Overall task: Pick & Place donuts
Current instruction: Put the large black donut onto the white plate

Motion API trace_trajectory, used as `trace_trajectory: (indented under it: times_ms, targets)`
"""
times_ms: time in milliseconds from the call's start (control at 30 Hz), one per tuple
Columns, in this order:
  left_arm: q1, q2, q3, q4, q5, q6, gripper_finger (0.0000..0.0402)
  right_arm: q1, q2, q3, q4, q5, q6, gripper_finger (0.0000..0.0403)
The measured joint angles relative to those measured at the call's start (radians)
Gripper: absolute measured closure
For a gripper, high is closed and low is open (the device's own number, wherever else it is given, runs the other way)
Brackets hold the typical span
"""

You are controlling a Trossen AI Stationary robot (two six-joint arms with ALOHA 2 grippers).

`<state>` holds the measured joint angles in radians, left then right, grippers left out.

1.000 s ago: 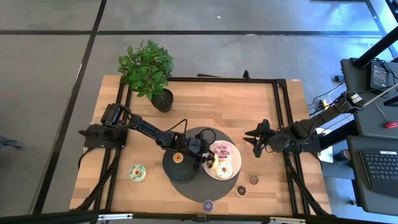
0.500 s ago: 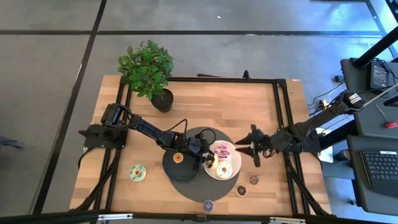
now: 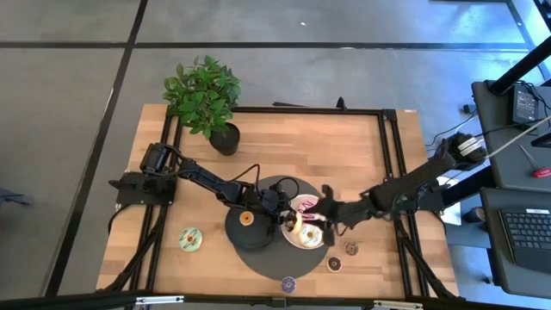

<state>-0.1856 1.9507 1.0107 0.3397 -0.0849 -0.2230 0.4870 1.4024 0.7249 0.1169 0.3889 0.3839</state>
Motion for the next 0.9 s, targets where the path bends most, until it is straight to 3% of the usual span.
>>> trace_trajectory:
  times_ms: [333, 600, 900]
  targets:
    - [0.000, 0.000, 0.000, 0.000, 0.000, 0.000, 0.0235, -0.018, 0.172, 0.165, -0.122, -0.002, -0.004, 0.0263]
    - [0.000, 0.000, 0.000, 0.000, 0.000, 0.000, 0.0235, -0.054, 0.248, 0.185, -0.123, -0.101, -0.023, 0.0263]
    - [0.000, 0.000, 0.000, 0.000, 0.000, 0.000, 0.0233, -0.058, 0.252, 0.185, -0.167, -0.107, 0.005, 0.0263]
